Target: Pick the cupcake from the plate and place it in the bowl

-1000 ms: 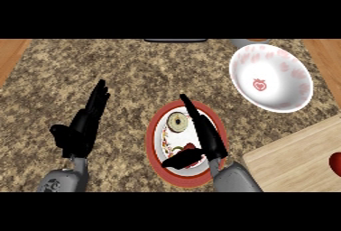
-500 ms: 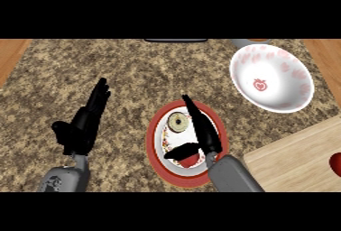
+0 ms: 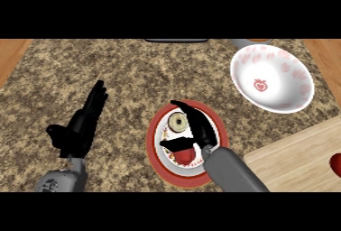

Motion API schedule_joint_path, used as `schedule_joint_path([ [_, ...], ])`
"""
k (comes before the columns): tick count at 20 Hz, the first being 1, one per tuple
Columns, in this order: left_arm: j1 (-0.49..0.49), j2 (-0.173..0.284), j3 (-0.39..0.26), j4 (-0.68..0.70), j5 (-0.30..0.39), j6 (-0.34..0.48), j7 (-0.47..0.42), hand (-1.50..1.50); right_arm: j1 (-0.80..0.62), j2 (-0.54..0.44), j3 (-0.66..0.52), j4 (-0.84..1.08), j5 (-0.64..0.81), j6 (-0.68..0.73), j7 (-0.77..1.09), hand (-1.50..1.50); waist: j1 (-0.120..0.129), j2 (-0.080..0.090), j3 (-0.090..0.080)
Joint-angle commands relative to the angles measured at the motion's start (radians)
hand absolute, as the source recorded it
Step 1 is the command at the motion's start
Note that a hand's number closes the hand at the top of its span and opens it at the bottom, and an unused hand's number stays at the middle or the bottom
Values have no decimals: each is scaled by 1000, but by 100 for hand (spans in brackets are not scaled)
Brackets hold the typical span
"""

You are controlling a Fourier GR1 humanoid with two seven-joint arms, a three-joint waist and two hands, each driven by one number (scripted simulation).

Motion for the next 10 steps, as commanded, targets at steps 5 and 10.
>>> schedule_joint_path([
  [5,1,24,22,-49,18,-27,45,0,-29,0,67,100,91,40,-137,150,-1,2,0],
  [10,-10,-18,-5,-21,-14,0,41,0,-41,1,116,148,-42,-9,-193,150,3,3,1],
])
